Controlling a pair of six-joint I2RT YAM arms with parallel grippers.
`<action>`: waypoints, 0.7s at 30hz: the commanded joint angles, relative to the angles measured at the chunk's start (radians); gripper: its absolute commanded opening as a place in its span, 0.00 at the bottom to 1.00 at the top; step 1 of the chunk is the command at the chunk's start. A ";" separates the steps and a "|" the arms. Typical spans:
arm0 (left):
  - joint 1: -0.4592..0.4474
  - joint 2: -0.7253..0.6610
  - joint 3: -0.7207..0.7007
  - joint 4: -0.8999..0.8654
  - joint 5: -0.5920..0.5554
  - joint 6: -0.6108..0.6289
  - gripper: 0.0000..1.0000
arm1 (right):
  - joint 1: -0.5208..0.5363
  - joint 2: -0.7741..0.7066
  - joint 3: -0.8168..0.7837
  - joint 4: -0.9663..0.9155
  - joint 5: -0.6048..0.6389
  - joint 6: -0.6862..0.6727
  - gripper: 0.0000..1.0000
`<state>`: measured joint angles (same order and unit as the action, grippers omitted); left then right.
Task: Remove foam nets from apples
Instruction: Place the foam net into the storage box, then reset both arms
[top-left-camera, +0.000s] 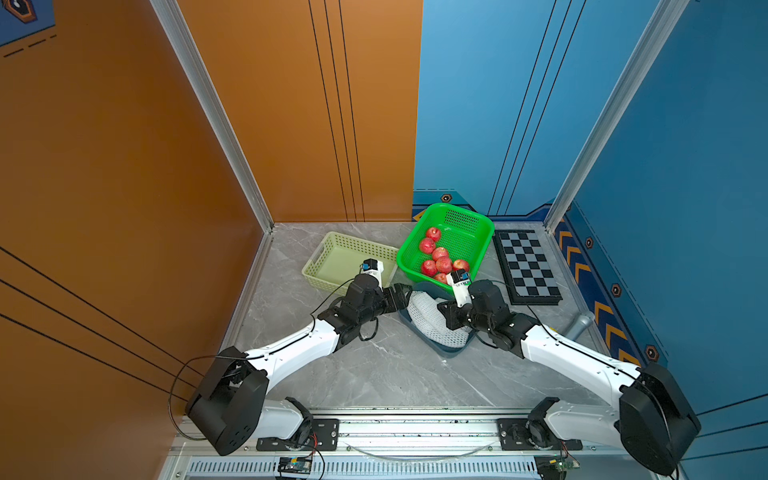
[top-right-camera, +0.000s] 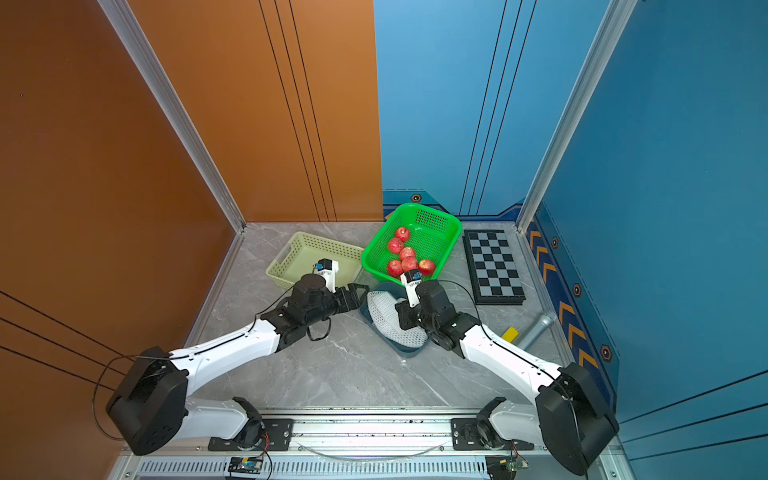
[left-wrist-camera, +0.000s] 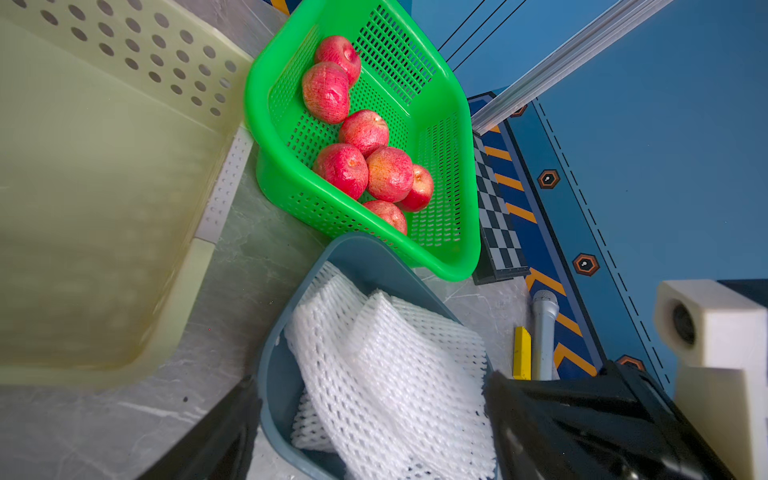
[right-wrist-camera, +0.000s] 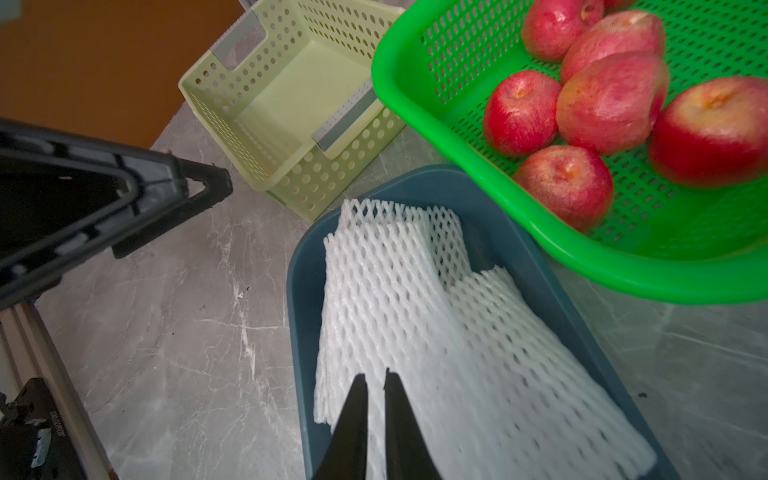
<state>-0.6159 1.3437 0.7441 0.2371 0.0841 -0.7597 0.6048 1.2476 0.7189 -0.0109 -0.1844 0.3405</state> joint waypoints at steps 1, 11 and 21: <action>0.015 -0.037 -0.018 -0.022 0.014 0.022 0.90 | -0.026 0.013 0.024 -0.015 -0.068 -0.001 0.13; 0.073 -0.247 -0.042 -0.320 -0.175 0.120 1.00 | -0.121 0.020 0.080 0.001 -0.088 -0.039 0.71; 0.193 -0.398 -0.019 -0.615 -0.630 0.198 0.98 | -0.399 0.022 0.159 -0.046 -0.013 -0.156 1.00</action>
<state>-0.4416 0.9653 0.7006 -0.2443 -0.3206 -0.6010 0.2665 1.2644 0.8341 -0.0200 -0.2363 0.2317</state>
